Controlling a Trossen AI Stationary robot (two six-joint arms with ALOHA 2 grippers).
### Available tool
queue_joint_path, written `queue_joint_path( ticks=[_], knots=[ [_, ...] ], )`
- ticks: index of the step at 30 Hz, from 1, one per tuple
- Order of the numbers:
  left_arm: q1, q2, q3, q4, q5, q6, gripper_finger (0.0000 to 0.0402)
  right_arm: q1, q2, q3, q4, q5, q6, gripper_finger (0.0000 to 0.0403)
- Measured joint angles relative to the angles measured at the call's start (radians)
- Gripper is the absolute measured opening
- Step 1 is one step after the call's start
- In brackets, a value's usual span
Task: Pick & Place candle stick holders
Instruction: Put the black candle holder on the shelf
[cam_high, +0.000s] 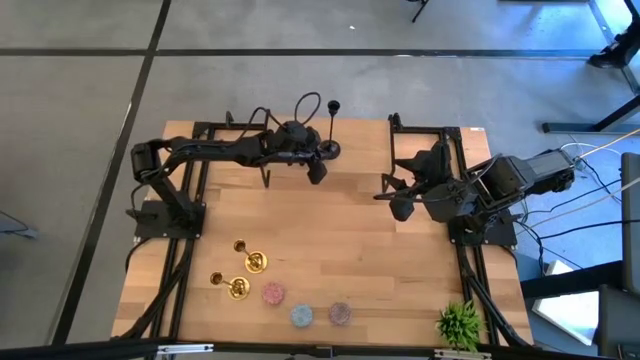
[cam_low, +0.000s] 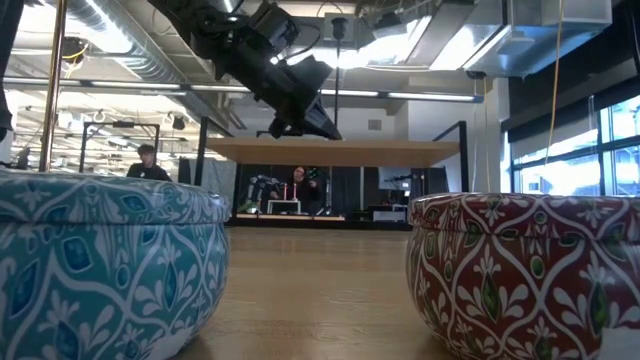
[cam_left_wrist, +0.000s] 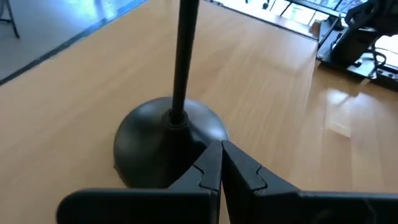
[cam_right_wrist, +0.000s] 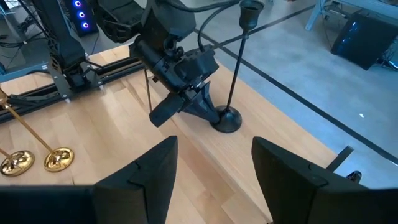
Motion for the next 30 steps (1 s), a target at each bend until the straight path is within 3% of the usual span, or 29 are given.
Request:
queue_joint_path(
  ticks=[20, 30],
  knots=[
    [0.031, 0.028, 0.001, 0.052, -0.013, 0.003, 0.0002, 0.000, -0.009, 0.000, -0.016, -0.001, 0.011, 0.0211],
    [0.054, 0.032, 0.067, 0.010, -0.008, 0.038, 0.0002, -0.007, -0.016, 0.000, -0.029, 0.007, 0.011, 0.0211]
  ],
)
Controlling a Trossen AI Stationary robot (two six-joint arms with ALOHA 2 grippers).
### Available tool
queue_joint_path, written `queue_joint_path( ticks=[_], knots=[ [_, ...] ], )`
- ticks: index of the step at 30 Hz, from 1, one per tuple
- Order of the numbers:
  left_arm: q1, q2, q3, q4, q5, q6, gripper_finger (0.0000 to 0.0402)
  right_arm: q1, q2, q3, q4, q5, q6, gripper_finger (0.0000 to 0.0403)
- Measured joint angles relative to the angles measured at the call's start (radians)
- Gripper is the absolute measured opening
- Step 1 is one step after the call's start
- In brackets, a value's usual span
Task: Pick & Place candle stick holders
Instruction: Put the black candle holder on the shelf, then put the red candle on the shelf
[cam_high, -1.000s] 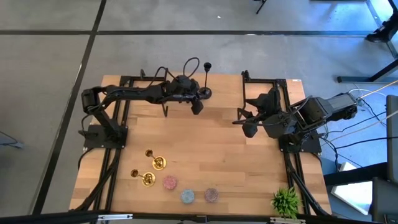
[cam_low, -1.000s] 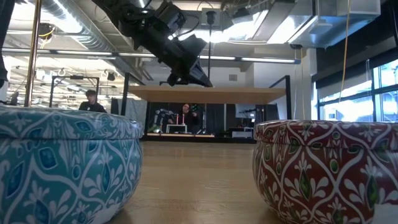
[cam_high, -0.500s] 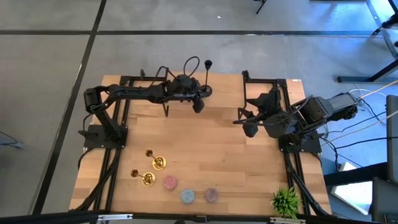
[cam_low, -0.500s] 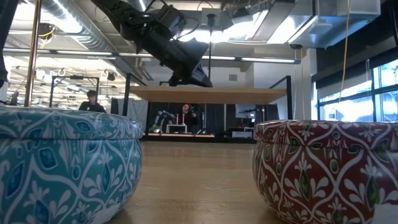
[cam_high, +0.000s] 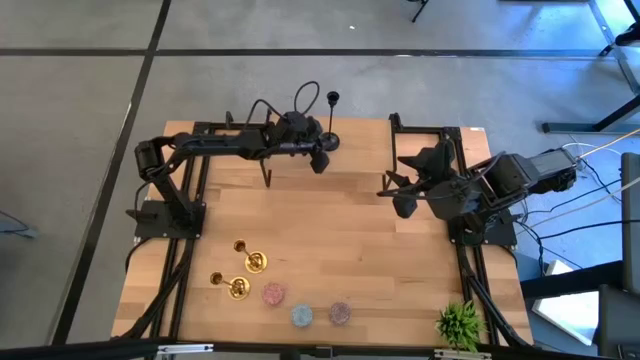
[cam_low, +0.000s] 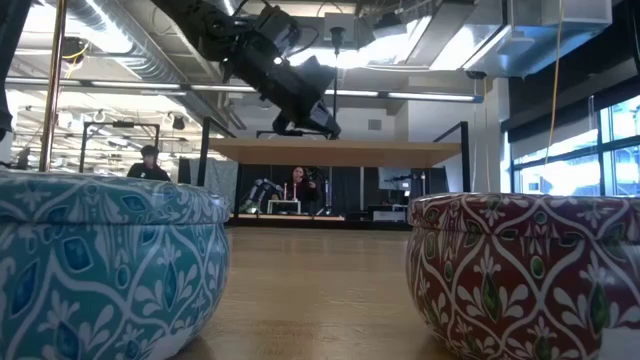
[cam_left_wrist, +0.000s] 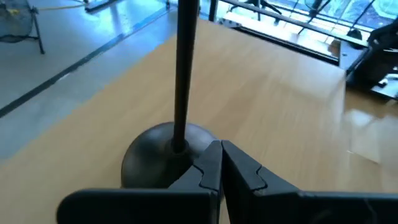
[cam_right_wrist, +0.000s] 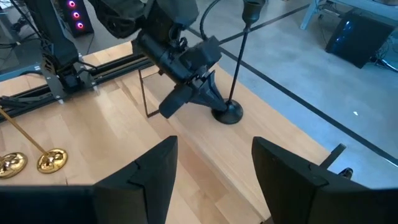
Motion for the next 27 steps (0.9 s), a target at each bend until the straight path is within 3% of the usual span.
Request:
queue_joint_path(
  ticks=[11, 20, 27],
  knots=[
    [-0.070, -0.056, 0.112, -0.186, 0.131, 0.001, 0.0002, 0.000, -0.009, 0.000, -0.002, 0.000, 0.000, 0.0211],
    [-0.076, -0.167, 0.129, -0.521, 0.138, 0.016, 0.0002, 0.000, -0.006, 0.000, -0.005, -0.015, 0.001, 0.0211],
    [-0.112, -0.245, 0.129, -0.781, 0.159, 0.062, 0.0002, 0.000, -0.005, 0.000, 0.001, -0.038, 0.100, 0.0211]
  ],
)
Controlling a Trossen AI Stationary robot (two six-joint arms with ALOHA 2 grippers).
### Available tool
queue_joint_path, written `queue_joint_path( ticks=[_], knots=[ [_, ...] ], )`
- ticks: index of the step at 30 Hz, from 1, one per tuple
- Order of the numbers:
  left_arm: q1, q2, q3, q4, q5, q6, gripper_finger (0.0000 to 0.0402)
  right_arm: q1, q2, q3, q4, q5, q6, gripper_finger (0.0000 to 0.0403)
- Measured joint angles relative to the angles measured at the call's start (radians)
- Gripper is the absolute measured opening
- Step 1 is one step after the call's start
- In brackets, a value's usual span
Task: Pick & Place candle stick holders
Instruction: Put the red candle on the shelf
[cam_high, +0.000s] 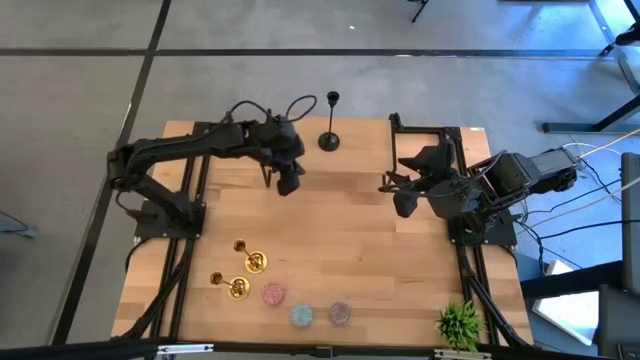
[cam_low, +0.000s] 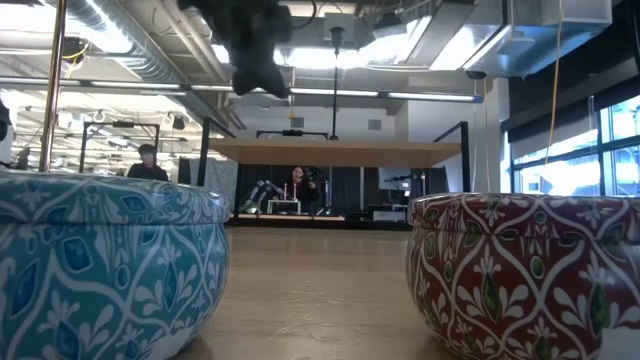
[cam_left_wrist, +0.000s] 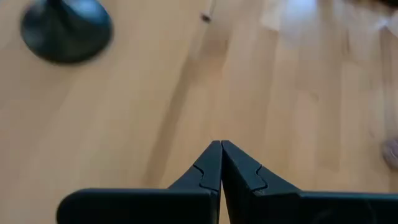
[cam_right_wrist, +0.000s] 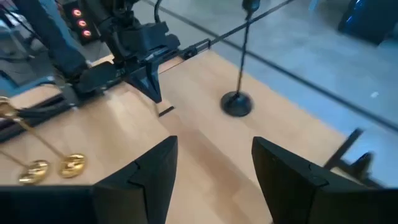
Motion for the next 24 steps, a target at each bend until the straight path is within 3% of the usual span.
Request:
queue_joint_path(
  ticks=[6, 10, 19, 24],
  knots=[
    [-0.071, -0.040, 0.000, -0.170, -0.008, -0.028, 0.0002, 0.009, 0.028, 0.000, 0.060, -0.106, 0.092, 0.0211],
    [-0.145, -0.078, -0.011, -0.252, -0.114, -0.086, 0.0002, 0.033, 0.082, 0.000, 0.139, -0.169, 0.117, 0.0211],
    [-0.346, -0.266, -0.181, -0.164, -0.433, -0.429, 0.0002, 0.094, 0.232, 0.000, 0.204, -0.364, 0.250, 0.0211],
    [-0.454, -0.382, -0.301, -0.026, -0.523, -0.567, 0.0002, 0.143, 0.304, 0.000, 0.201, -0.516, 0.210, 0.0211]
  ],
)
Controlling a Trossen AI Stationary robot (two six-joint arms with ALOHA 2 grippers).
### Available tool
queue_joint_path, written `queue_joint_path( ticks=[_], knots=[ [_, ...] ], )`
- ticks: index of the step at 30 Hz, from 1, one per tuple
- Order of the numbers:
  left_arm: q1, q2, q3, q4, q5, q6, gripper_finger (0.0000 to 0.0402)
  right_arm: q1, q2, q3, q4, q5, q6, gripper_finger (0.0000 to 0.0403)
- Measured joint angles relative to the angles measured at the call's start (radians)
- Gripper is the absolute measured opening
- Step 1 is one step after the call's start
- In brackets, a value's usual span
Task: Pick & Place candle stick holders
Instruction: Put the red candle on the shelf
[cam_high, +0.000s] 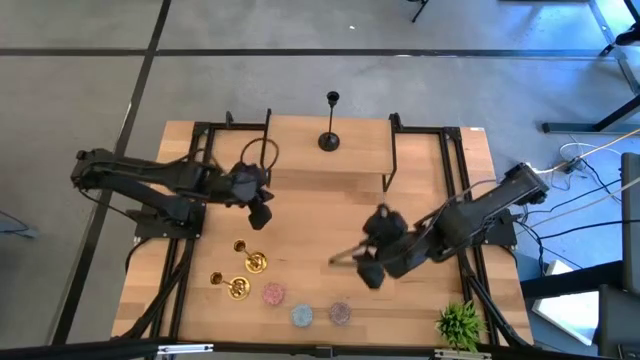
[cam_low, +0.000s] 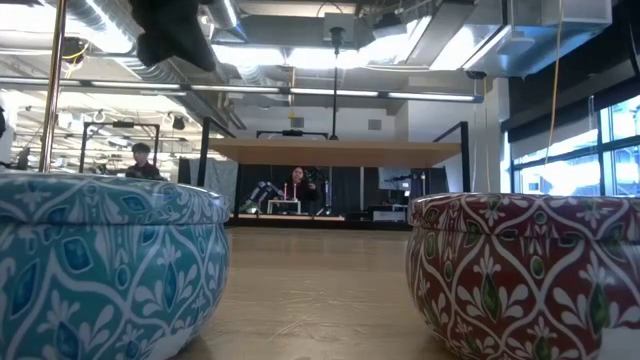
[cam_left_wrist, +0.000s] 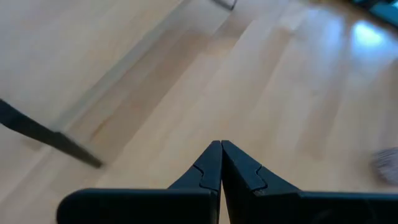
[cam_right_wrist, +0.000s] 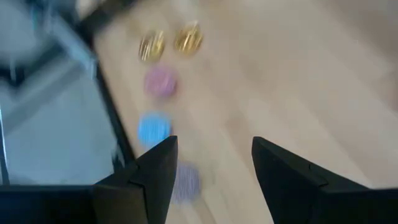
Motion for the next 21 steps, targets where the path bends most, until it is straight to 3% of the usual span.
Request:
queue_joint_path(
  ticks=[4, 7, 11, 14, 17, 21],
  knots=[
    [-0.055, -0.062, -0.061, 0.058, -0.026, -0.059, 0.0002, 0.051, 0.058, 0.000, -0.011, -0.155, -0.125, 0.0209],
    [-0.083, -0.088, -0.080, 0.063, -0.050, -0.092, 0.0002, 0.085, 0.098, 0.000, -0.021, -0.198, -0.190, 0.0202],
    [-0.116, -0.106, -0.082, 0.063, -0.107, -0.108, 0.0002, 0.109, 0.152, 0.000, -0.028, -0.183, -0.272, 0.0196],
    [-0.137, -0.112, -0.082, 0.068, -0.150, -0.125, 0.0002, 0.120, 0.192, 0.000, -0.024, -0.084, -0.282, 0.0198],
    [-0.154, -0.113, -0.082, 0.078, -0.179, -0.133, 0.0001, 0.119, 0.225, 0.000, -0.005, -0.021, -0.282, 0.0211],
    [-0.176, -0.113, -0.082, 0.083, -0.190, -0.139, 0.0003, 0.113, 0.277, 0.000, 0.000, -0.019, -0.183, 0.0245]
  ],
)
